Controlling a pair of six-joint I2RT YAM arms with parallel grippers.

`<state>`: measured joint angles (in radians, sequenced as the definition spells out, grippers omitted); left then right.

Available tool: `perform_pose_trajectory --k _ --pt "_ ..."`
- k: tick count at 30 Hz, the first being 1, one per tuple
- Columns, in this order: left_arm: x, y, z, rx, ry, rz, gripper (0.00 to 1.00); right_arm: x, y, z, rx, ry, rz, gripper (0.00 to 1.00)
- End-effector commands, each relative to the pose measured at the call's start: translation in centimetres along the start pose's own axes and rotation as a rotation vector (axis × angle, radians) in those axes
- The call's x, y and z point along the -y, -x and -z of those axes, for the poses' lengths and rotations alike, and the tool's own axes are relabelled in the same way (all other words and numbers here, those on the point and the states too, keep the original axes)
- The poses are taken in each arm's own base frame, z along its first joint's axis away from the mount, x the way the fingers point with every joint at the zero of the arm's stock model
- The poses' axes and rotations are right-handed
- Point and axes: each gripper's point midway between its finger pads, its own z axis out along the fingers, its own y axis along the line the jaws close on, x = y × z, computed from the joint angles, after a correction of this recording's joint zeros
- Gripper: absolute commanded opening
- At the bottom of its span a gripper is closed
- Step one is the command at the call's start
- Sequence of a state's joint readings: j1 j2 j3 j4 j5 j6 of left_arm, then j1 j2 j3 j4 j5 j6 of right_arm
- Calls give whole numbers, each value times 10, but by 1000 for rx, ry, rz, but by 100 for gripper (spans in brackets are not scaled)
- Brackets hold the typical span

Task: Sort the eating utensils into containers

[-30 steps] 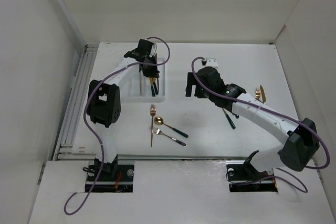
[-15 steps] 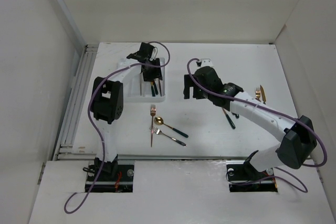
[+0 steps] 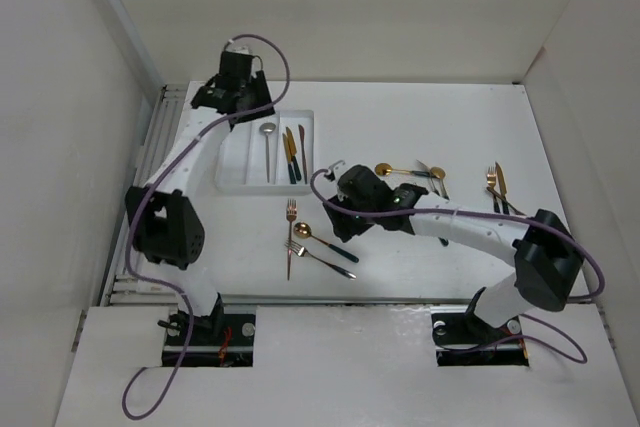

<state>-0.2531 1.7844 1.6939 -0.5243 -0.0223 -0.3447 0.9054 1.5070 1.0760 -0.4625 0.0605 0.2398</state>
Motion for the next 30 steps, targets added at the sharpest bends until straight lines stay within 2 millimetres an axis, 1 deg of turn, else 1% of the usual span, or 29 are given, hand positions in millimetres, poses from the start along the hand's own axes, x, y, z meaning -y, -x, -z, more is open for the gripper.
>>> perform_pose_trajectory --k 1,2,3,4,5,6,7,8,9,10,11,12,13,14,15,16,17,18,20,21,22,23,25,27,28,30 --pt "-43 43 71 179 120 37 46 -14 -14 -14 -30 33 41 62" --pt "-57 38 75 176 155 48 46 -19 -20 -17 -43 32 57 62" --pt "-67 38 82 191 179 59 46 -19 -25 -23 -63 26 48 60" --pt "-76 44 100 235 201 85 46 -23 -23 -23 -53 36 56 60" --pt "-91 46 107 249 227 109 47 -23 -28 -28 -65 32 45 59" --pt "-103 39 108 249 256 119 47 -22 -32 -30 -69 31 45 59" --pt "-111 39 113 254 269 117 47 -22 -37 -37 -86 25 34 57" --pt "-121 44 127 294 281 140 47 -21 -36 -40 -82 17 34 57" --pt "-130 38 128 286 299 140 47 -19 -43 -43 -100 11 24 56" --pt "-135 39 134 304 306 151 48 -19 -45 -46 -109 8 24 54" --pt "-146 36 145 323 325 160 48 -22 -47 -49 -112 13 32 54" --pt "-150 37 151 342 330 168 48 -20 -47 -49 -109 4 32 54" --pt "-154 36 156 351 336 175 51 -25 -46 -49 -101 13 40 53" --pt "-159 39 166 385 342 188 52 -24 -46 -49 -99 4 30 53" --pt "-159 37 168 388 342 189 52 -25 -43 -50 -88 6 17 53" --pt "-163 33 168 382 342 195 52 -25 -47 -53 -101 2 18 53" --pt "-160 36 171 397 328 195 52 -22 -49 -56 -107 -10 19 53" --pt "-165 33 169 386 335 202 52 -22 -52 -62 -123 -15 21 53" --pt "-170 32 177 399 327 217 52 -20 -47 -67 -123 -43 15 53" --pt "-172 32 177 399 326 222 52 -20 -56 -72 -156 -63 16 53" --pt "-176 34 183 413 330 231 52 -17 -56 -74 -163 -80 18 52" --pt "-175 35 187 424 327 231 52 -18 -55 -76 -163 -81 9 52" --pt "-174 35 190 433 325 231 52 -15 -60 -78 -179 -99 3 47" --pt "-179 36 192 437 341 237 53 -14 -65 -79 -196 -108 -10 41" --pt "-179 36 192 437 341 237 53 -13 -69 -80 -204 -112 -19 27" --pt "-178 38 192 446 338 237 53 -12 -66 -81 -189 -121 -19 13"
